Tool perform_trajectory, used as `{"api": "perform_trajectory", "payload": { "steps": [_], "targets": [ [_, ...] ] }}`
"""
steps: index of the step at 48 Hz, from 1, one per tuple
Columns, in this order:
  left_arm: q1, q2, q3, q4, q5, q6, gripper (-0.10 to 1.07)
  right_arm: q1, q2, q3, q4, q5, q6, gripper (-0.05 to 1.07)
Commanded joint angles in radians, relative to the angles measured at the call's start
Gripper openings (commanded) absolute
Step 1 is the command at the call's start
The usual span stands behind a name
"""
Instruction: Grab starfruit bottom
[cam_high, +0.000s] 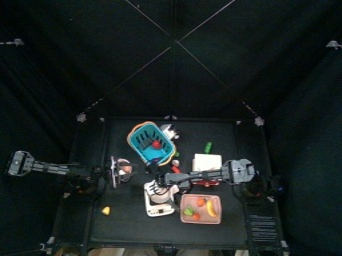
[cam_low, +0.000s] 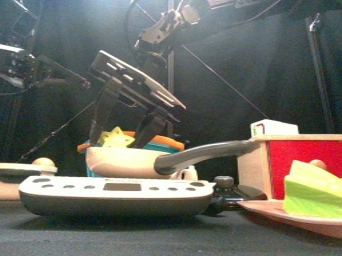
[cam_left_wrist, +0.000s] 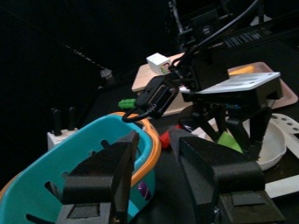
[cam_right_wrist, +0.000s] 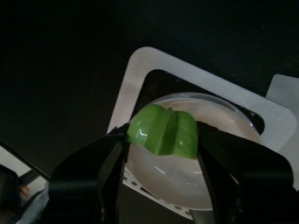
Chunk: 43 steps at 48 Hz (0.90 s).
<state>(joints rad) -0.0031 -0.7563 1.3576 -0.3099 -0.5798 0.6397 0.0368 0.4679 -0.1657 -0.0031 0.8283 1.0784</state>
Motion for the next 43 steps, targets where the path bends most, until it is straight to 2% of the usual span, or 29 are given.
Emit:
{"api": "perform_trajectory", "payload": {
  "steps": [1,7,16,43],
  "targets": [
    [0.002,0.002,-0.012,-0.002,0.005,-0.002,0.76,0.009,-0.017,-0.057,-0.006,0.048,-0.005,0.65],
    [0.002,0.002,-0.012,-0.002,0.017,-0.002,0.76,0.018,-0.020,-0.075,-0.046,0.103,-0.003,0.65],
    [0.002,0.002,-0.014,-0.002,0.017,-0.002,0.76,0.020,-0.032,-0.077,-0.064,0.104,-0.009,0.65],
    [0.000,0.002,-0.014,0.000,0.017,-0.002,0.76,0.025,-0.106,-0.002,-0.092,0.104,-0.006,0.64]
  ]
}}
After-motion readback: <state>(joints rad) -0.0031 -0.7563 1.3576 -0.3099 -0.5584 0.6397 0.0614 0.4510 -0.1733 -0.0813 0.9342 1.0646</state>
